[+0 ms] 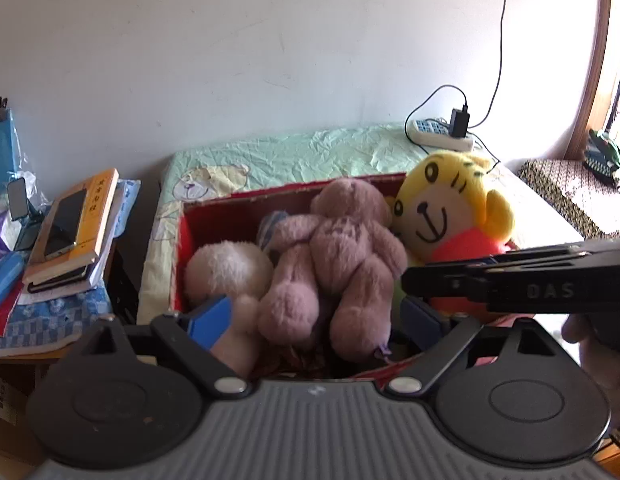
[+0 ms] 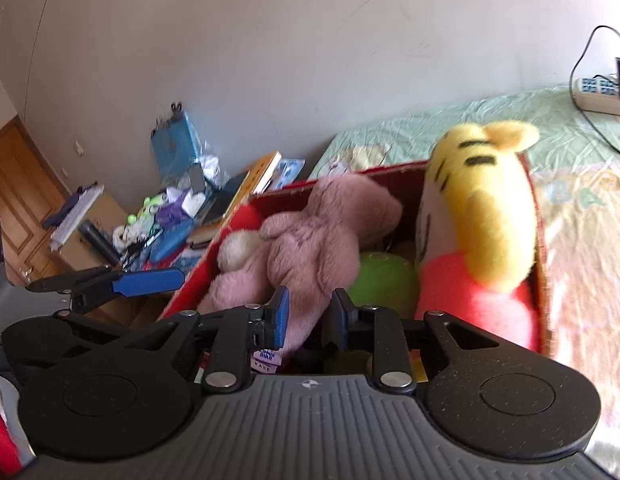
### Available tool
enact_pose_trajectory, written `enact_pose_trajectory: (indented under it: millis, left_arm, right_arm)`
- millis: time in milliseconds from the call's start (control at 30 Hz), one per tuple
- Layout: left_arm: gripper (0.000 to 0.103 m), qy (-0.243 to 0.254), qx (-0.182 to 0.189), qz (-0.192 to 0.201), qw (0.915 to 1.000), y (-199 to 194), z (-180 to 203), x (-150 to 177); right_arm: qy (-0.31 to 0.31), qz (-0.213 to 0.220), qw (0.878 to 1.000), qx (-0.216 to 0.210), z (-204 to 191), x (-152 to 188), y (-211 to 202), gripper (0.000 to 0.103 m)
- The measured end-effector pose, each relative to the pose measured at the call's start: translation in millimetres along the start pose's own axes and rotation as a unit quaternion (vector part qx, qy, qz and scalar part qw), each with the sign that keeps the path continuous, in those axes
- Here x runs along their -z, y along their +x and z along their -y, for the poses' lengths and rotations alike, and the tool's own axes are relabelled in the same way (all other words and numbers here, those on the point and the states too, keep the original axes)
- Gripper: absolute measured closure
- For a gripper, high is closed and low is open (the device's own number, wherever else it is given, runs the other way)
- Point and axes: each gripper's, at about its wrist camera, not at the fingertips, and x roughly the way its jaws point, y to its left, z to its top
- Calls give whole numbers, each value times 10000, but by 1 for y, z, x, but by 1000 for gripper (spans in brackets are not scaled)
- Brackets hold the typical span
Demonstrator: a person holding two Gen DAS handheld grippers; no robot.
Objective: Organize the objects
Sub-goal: 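Lower the pink teddy bear into the red box and open the right gripper, then pull the right gripper back up and away from the red box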
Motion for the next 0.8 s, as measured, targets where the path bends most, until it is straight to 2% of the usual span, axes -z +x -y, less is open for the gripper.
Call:
enact_pose_trajectory:
  millis: [167, 267, 400, 567, 800]
  left_arm:
    - [9, -114, -8, -218, 9997, 5, 10, -14]
    - [8, -50, -226, -335, 9992, 7, 25, -17]
    - [8, 61, -633, -316, 9975, 2, 47, -22]
    - [4, -97, -988, -534, 9936, 5, 73, -29]
    - [4, -164, -1260, -580, 9902, 2, 126, -36]
  right_arm:
    - [-42, 179, 9992, 364, -3, 0, -17, 75]
    - [-110, 189, 9979, 614, -1, 0, -23, 74]
    - [14, 153, 9979, 631, 11, -1, -29, 73]
    - [24, 46, 9978, 667, 27, -8, -49, 70]
    - [-135, 102, 9971, 745, 51, -15, -83, 63]
